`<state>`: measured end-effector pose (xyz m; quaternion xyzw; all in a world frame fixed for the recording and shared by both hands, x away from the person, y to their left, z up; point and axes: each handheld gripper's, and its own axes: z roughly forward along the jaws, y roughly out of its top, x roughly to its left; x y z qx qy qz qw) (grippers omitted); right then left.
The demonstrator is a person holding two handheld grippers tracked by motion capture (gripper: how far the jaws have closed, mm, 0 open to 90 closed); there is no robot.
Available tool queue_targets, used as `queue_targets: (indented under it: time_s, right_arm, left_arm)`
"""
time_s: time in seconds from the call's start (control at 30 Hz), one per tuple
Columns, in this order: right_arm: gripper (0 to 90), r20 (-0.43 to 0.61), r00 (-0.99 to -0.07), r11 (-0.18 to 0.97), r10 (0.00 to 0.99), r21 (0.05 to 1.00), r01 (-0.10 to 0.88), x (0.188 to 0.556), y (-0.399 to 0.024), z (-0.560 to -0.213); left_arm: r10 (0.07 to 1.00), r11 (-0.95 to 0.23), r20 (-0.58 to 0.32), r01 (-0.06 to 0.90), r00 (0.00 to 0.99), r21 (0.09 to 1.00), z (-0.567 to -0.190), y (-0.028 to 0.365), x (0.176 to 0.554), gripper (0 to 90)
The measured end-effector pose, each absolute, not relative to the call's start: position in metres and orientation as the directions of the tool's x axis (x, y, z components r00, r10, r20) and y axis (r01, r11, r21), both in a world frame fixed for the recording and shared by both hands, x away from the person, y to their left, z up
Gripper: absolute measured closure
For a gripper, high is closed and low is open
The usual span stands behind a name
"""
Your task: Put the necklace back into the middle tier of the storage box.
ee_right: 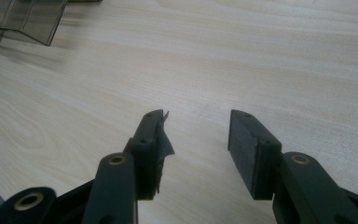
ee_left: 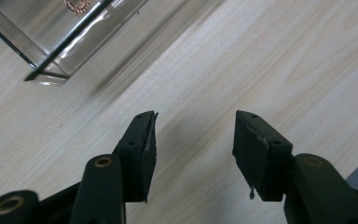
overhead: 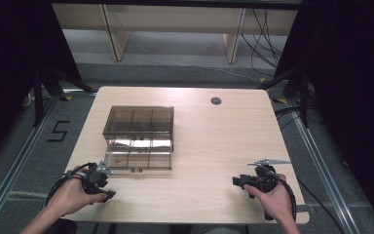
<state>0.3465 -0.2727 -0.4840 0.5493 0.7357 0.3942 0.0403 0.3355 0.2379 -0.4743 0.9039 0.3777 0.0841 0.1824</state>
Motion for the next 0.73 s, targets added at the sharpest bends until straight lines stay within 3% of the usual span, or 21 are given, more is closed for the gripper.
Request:
queue_targets:
  time_s: [0.33, 0.43, 0.5, 0.73]
  right_arm:
    - [56.3, 0.373, -0.404, 0.119, 0.835, 0.595, 0.795, 0.346, -0.276, -0.480]
    - [56.3, 0.378, -0.409, 0.120, 0.831, 0.596, 0.794, 0.347, -0.276, -0.480]
    - [56.4, 0.378, -0.408, 0.120, 0.831, 0.594, 0.795, 0.347, -0.276, -0.480]
    - [56.3, 0.366, -0.416, 0.127, 0.833, 0.604, 0.787, 0.348, -0.276, -0.481]
  left_arm:
    - [0.743, -0.599, 0.040, 0.636, 0.668, 0.486, -0.487, 0.234, 0.331, 42.8]
    - [0.750, -0.562, 0.020, 0.622, 0.661, 0.545, -0.489, 0.235, 0.329, 42.8]
    - [0.753, -0.519, -0.041, 0.630, 0.657, 0.578, -0.487, 0.235, 0.329, 42.4]
    - [0.748, -0.495, -0.090, 0.643, 0.657, 0.585, -0.492, 0.233, 0.330, 41.6]
